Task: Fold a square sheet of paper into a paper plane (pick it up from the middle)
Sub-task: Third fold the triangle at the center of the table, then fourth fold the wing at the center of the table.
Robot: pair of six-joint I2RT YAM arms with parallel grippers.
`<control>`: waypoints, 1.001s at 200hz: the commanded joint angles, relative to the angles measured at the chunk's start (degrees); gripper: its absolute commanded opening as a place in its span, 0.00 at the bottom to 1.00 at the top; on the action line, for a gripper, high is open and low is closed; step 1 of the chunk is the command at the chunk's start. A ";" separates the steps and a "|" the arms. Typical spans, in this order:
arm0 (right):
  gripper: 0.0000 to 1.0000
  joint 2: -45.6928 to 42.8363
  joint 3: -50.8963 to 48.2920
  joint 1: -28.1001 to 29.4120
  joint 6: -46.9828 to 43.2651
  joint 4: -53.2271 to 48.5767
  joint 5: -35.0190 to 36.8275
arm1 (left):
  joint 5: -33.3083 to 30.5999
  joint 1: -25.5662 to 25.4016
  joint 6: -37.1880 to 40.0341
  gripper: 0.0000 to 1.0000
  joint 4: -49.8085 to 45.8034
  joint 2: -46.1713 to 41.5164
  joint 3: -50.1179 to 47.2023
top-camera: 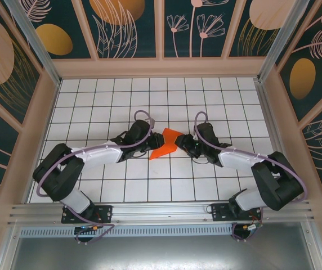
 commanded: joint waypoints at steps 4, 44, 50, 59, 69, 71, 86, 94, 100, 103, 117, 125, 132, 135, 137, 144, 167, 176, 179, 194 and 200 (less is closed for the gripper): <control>0.48 2.83 -0.63 -0.30 3.08 5.00 -3.91 | -1.80 0.10 3.53 0.26 -3.71 1.51 1.50; 0.48 5.79 -0.26 -0.29 3.73 6.39 -4.37 | -3.21 0.08 2.08 0.29 -4.17 2.67 1.99; 0.48 6.08 -0.16 -0.26 3.71 6.42 -4.36 | -3.50 0.13 1.94 0.30 -4.17 2.78 1.98; 0.47 6.65 -0.09 -0.28 3.57 6.69 -4.43 | -3.86 0.14 1.72 0.30 -4.25 2.91 1.99; 0.47 7.53 0.19 -0.29 3.54 6.95 -4.63 | -4.32 0.14 1.48 0.30 -4.43 2.81 1.94; 0.47 7.71 0.26 -0.26 3.52 7.02 -4.73 | -4.46 0.09 1.41 0.30 -4.43 2.79 1.98; 0.46 9.20 1.01 -0.29 3.45 6.78 -5.28 | -5.34 0.11 1.06 0.32 -4.81 2.61 2.13; 0.47 9.75 1.15 -0.27 3.48 7.14 -5.65 | -5.72 0.13 0.81 0.33 -4.93 2.48 2.08; 0.47 9.99 1.14 -0.25 3.54 7.45 -5.83 | -6.07 0.08 0.74 0.34 -5.04 2.36 2.08; 0.47 10.22 1.17 -0.24 3.61 7.62 -5.91 | -6.18 0.13 0.68 0.34 -5.05 2.30 2.08; 0.45 10.80 1.30 -0.22 3.46 8.50 -6.53 | -6.92 0.09 0.41 0.36 -5.32 2.08 1.99; 0.43 10.93 1.24 -0.21 3.46 9.32 -7.05 | -7.26 0.05 0.23 0.37 -5.47 1.92 1.99; 0.42 11.13 1.19 -0.22 3.54 10.27 -7.53 | -7.78 0.05 0.09 0.38 -5.64 1.78 2.01; 0.42 11.17 1.17 -0.22 3.54 10.58 -7.72 | -7.95 0.07 0.05 0.38 -5.71 1.69 1.99; 0.41 11.26 1.17 -0.22 3.58 10.81 -7.86 | -8.09 0.12 -0.02 0.39 -5.74 1.65 1.99; 0.40 11.39 1.21 -0.22 3.54 11.37 -8.12 | -8.59 0.18 -0.24 0.40 -6.00 1.43 1.90; 0.37 12.31 1.43 -0.11 3.71 13.02 -9.03 | -10.09 0.37 -0.60 0.46 -6.92 0.47 1.74; 0.36 12.76 1.51 -0.13 3.85 13.68 -9.48 | -10.70 0.44 -0.74 0.49 -7.30 -0.06 1.56; 0.36 12.91 1.52 -0.18 3.88 13.99 -9.61 | -10.86 0.48 -0.82 0.50 -7.48 -0.22 1.55; 0.34 13.63 1.52 -0.11 4.32 16.18 -10.36 | -11.97 0.89 -1.16 0.59 -8.30 -1.05 1.22; 0.33 13.91 1.43 -0.21 4.50 17.25 -10.68 | -11.92 1.14 -1.19 0.63 -8.33 -1.45 0.91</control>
